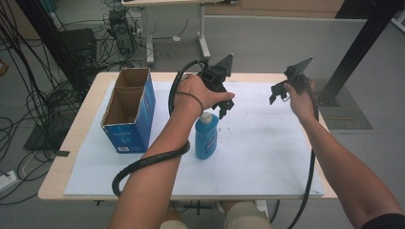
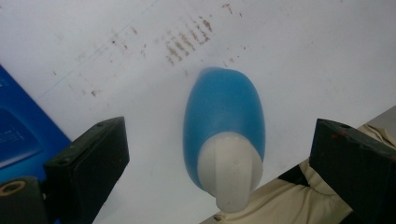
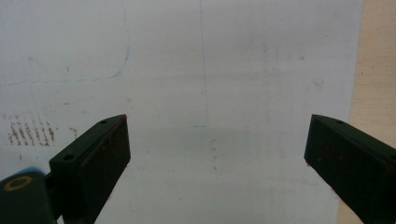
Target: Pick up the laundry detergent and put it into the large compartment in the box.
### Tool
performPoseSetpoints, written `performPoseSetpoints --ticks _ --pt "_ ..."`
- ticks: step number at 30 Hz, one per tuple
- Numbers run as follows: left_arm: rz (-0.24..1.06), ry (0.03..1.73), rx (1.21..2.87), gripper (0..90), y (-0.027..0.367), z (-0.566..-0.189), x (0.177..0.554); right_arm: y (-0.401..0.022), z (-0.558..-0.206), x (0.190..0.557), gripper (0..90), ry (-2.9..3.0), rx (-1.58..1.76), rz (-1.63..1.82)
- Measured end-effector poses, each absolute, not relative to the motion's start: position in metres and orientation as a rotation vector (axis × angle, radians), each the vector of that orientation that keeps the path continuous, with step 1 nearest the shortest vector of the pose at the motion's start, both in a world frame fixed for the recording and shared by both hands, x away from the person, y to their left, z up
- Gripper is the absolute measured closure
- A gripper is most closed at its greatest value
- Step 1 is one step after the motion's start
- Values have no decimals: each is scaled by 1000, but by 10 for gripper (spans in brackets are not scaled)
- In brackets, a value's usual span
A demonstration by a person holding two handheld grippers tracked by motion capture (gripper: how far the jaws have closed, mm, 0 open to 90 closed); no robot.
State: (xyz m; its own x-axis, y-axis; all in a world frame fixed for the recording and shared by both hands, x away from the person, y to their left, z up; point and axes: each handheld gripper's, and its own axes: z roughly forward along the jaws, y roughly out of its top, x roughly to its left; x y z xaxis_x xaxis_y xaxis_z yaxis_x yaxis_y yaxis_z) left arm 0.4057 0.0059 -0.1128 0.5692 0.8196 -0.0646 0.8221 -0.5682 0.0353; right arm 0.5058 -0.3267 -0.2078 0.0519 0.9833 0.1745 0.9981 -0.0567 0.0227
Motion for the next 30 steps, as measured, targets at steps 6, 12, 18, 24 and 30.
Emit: performPoseSetpoints --ticks 6,12,18,24,30 --pt "-88 1437 2722 54 7 -125 406 -327 -207 505 70 -2085 -2198 -221" --pt "-114 1422 2724 61 7 -139 405 -328 -207 505 70 -2086 -2197 -221" --pt "-122 1407 2731 60 6 -153 402 -327 -207 505 70 -2087 -2197 -221" --pt "-108 1400 2739 59 5 -160 400 -325 -207 505 70 -2092 -2195 -216" --pt "-91 1388 2749 60 4 -165 396 -323 -207 505 70 -2094 -2193 -213"
